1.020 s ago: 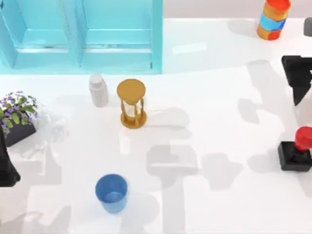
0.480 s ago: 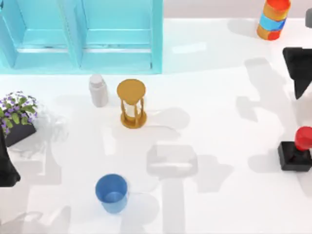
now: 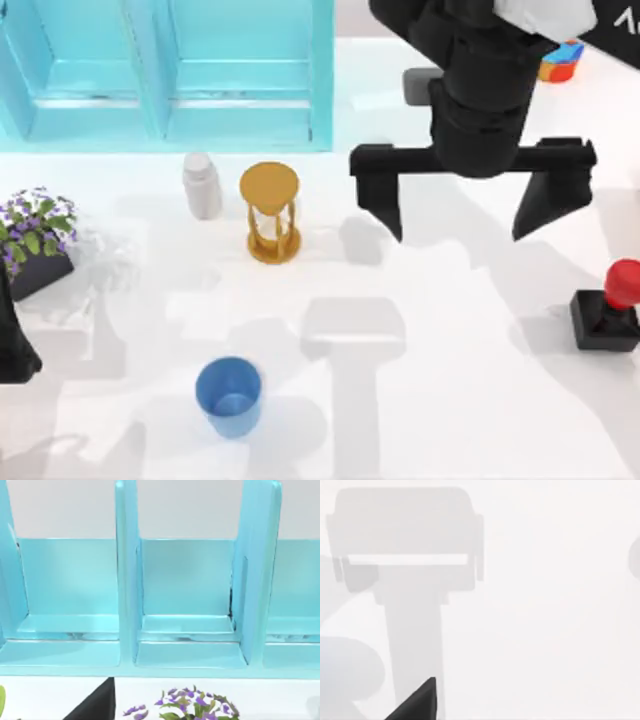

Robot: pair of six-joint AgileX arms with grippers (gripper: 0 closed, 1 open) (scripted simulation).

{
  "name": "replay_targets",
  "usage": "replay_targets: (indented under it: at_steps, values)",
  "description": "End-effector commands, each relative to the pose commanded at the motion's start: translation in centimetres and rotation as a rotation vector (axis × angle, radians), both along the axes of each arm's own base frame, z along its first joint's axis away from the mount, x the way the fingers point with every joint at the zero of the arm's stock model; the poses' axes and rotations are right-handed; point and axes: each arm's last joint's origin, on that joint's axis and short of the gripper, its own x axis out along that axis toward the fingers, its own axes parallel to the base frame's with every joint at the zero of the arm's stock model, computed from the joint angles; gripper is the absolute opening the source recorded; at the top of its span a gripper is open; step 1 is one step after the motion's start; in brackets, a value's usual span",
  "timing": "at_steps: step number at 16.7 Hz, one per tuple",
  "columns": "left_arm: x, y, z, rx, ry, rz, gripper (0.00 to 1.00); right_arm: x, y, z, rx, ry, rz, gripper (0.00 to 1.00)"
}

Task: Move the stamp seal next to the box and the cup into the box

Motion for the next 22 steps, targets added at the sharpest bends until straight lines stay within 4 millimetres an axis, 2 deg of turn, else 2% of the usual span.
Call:
replay_targets:
  at_steps: [2,4,7,9,15,18,22]
  values:
    - [0.0,0.0,0.0,0.000,0.000,0.000,1.00,-2.1,5.5,-1.6,-0.004,-0.001,-0.004,1.00]
    - [0.0,0.0,0.0,0.000,0.000,0.000,1.00,-4.8,10.1,-3.0,-0.001,-0.008,-0.006,1.00]
    - [0.0,0.0,0.0,0.000,0.000,0.000,1.00,-8.1,14.4,-4.4,0.014,-0.022,-0.005,1.00]
    - [0.0,0.0,0.0,0.000,0.000,0.000,1.00,-8.9,15.3,-4.8,0.019,-0.025,-0.005,1.00]
    - [0.0,0.0,0.0,0.000,0.000,0.000,1.00,-8.9,15.3,-5.2,0.017,-0.024,-0.005,1.00]
    - [0.0,0.0,0.0,0.000,0.000,0.000,1.00,-8.7,15.4,-7.5,0.019,-0.025,-0.005,1.00]
    - [0.0,0.0,0.0,0.000,0.000,0.000,1.00,-8.8,15.5,-11.5,0.021,-0.026,-0.005,1.00]
